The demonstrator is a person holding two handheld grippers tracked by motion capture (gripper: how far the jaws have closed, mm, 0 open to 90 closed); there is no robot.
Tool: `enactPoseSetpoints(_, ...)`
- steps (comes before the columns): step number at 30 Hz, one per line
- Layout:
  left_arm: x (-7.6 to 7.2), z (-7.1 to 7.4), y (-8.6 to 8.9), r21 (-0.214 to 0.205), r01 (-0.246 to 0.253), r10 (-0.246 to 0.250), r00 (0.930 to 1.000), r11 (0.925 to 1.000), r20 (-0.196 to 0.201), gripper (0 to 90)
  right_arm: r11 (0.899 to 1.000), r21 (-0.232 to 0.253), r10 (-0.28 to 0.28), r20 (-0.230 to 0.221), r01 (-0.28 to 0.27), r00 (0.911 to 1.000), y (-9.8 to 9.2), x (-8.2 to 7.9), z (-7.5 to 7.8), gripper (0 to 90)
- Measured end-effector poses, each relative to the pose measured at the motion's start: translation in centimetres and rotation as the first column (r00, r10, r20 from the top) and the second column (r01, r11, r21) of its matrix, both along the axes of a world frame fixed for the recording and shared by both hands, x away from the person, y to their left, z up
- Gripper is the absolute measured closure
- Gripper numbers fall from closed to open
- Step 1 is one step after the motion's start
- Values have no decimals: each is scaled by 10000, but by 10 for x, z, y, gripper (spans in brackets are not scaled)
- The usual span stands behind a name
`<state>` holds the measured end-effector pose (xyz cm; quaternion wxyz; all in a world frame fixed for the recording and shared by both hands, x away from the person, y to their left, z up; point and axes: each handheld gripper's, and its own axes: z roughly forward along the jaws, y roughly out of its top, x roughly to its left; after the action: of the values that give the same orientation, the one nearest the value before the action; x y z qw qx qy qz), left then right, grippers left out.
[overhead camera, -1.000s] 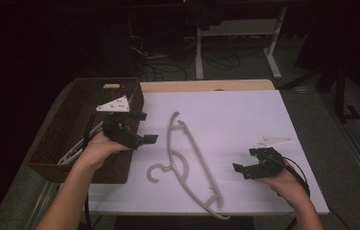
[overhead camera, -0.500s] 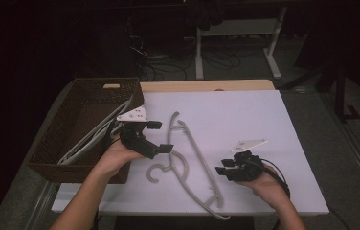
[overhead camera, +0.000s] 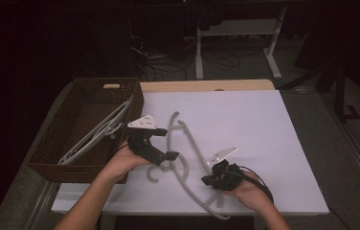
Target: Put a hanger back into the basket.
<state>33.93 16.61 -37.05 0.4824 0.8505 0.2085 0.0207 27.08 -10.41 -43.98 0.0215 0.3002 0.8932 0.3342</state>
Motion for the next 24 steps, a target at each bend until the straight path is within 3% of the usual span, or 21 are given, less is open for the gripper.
enactPoseSetpoints(7, 0, -6, -3, 125, 85, -83, 9999, 9999, -110, 0, 9971, -731, -210, 93, 217, 9997, 8, 2, -5, 894)
enactPoseSetpoints(19, 0, -9, -3, 156, 71, -69, 9999, 9999, -135, 0, 9896, -1258, -656, 355, 696, 9972, 0, 6, -5, 895)
enactPoseSetpoints(24, 0, -11, -3, 197, 54, -51, 9998, 9998, -178, 0, 9757, -1737, -1225, 719, 1333, 9899, -14, 15, -2, 895)
